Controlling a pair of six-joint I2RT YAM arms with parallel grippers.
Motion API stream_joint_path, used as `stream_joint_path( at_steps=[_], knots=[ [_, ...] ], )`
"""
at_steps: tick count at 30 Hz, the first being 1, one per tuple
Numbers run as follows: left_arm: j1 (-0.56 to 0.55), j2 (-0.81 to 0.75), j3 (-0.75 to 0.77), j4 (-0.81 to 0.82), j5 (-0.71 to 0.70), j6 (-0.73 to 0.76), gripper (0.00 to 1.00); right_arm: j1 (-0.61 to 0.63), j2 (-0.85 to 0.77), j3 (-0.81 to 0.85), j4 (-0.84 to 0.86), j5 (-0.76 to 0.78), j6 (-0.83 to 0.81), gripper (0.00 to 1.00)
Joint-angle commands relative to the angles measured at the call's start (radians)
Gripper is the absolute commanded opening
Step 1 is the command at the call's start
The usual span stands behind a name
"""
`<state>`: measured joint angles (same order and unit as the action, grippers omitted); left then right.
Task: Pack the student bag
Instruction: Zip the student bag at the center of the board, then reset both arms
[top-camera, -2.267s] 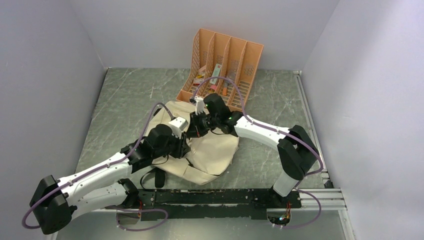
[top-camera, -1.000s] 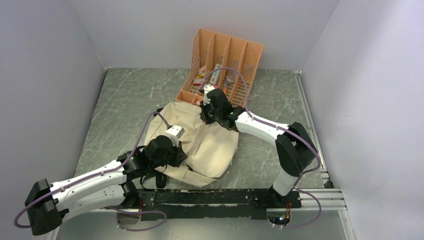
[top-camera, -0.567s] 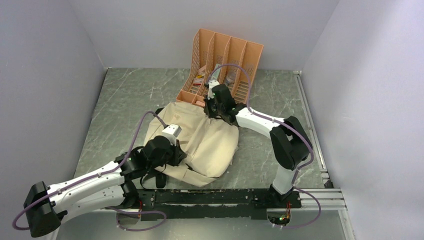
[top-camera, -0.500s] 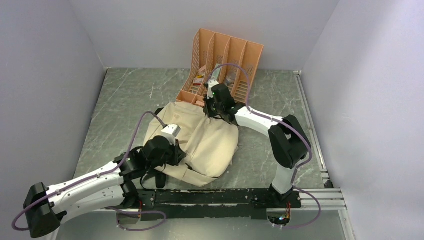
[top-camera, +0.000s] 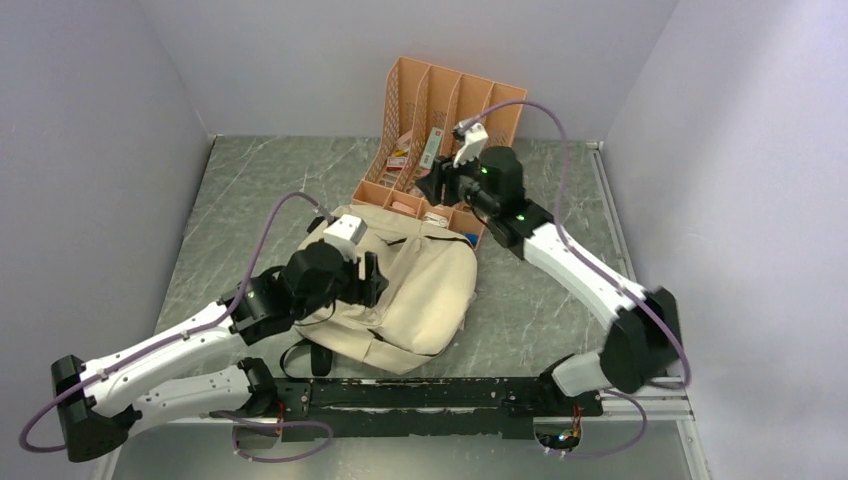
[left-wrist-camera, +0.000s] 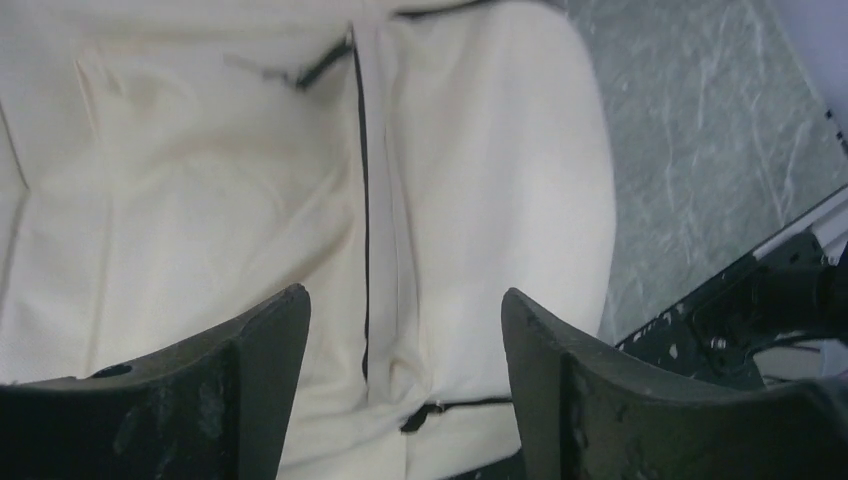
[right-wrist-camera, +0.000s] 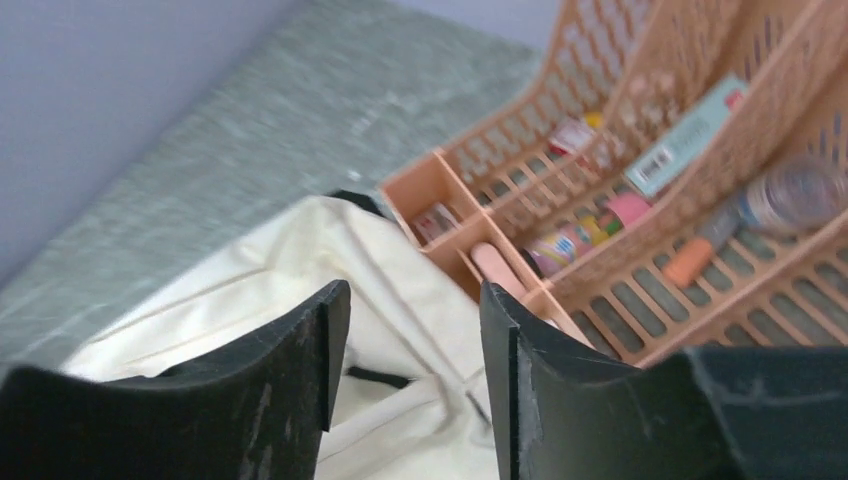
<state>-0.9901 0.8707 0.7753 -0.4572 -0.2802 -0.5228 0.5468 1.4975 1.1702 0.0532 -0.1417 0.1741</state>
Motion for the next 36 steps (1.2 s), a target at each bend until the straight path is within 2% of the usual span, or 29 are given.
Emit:
stream_joint_path(
  at_steps=[1, 4, 7, 10, 12, 13, 15, 16, 19, 24, 30, 36],
  knots=[
    [0.043, 0.071, 0.114, 0.061, -0.058, 0.131, 0.76, 0.007, -0.19, -0.102, 0.032, -0.124, 0.01, 0.56],
    [0.21, 0.095, 0.145, 0.109, 0.073, 0.157, 0.78, 0.006, -0.311, -0.172, 0.0, -0.109, -0.015, 0.62],
    [0.427, 0.081, 0.139, 0.133, 0.196, 0.144, 0.79, 0.006, -0.416, -0.227, -0.047, -0.015, -0.046, 0.7],
    [0.575, 0.033, 0.128, 0.111, 0.216, 0.146, 0.79, 0.006, -0.522, -0.28, -0.099, 0.119, -0.07, 0.76],
    [0.619, -0.018, 0.116, 0.087, 0.186, 0.158, 0.8, 0.005, -0.586, -0.307, -0.139, 0.212, -0.076, 0.78],
    [0.627, -0.048, 0.11, 0.074, 0.16, 0.166, 0.8, 0.007, -0.616, -0.314, -0.163, 0.259, -0.069, 0.81],
    [0.63, -0.116, 0.09, 0.049, 0.096, 0.181, 0.8, 0.007, -0.668, -0.322, -0.217, 0.353, -0.036, 0.98],
    [0.628, -0.158, 0.075, 0.041, 0.074, 0.187, 0.8, 0.007, -0.696, -0.33, -0.234, 0.384, -0.022, 1.0],
    [0.628, -0.289, 0.02, 0.032, 0.031, 0.195, 0.82, 0.006, -0.774, -0.36, -0.268, 0.434, 0.017, 1.0],
    [0.628, -0.458, -0.036, 0.007, -0.008, 0.186, 0.93, 0.006, -0.86, -0.409, -0.293, 0.507, 0.075, 1.0],
    [0.629, -0.532, -0.077, -0.035, -0.085, 0.184, 0.94, 0.006, -0.914, -0.474, -0.269, 0.665, 0.128, 1.0],
    [0.628, -0.575, -0.097, -0.049, -0.144, 0.16, 0.94, 0.006, -0.954, -0.529, -0.224, 0.671, 0.056, 1.0]
  ],
)
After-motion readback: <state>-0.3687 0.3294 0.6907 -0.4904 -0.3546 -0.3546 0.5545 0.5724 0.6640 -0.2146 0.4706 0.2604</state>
